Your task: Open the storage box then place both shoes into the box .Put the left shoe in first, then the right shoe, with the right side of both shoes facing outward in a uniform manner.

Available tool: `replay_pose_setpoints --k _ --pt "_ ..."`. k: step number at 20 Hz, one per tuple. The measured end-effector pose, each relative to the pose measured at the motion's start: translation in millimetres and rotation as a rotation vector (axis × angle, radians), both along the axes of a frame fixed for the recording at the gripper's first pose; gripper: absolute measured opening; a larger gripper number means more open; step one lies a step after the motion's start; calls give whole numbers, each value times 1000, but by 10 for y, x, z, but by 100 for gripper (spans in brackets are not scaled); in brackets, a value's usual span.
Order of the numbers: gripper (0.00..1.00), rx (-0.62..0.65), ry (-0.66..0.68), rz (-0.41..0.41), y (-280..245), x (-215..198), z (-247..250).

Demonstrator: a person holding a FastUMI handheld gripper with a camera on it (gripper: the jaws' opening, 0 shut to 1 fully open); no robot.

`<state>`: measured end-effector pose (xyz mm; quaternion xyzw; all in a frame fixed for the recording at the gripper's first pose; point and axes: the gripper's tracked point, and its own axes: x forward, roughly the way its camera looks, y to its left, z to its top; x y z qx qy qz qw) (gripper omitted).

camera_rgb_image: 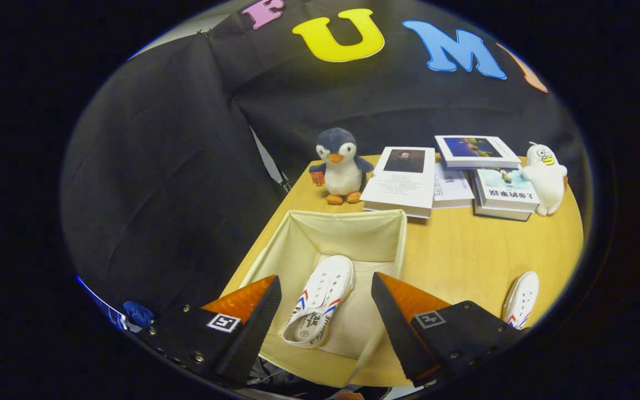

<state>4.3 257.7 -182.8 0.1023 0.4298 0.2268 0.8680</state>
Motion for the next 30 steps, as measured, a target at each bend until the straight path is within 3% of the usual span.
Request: replay_pose_setpoints --k 14,21,30 --pt "98 -132 -27 -159 -1638 25 -110" --pt "98 -237 31 -256 -2523 -100 -471" --pt "98 -295 143 -323 -3184 -319 -973"
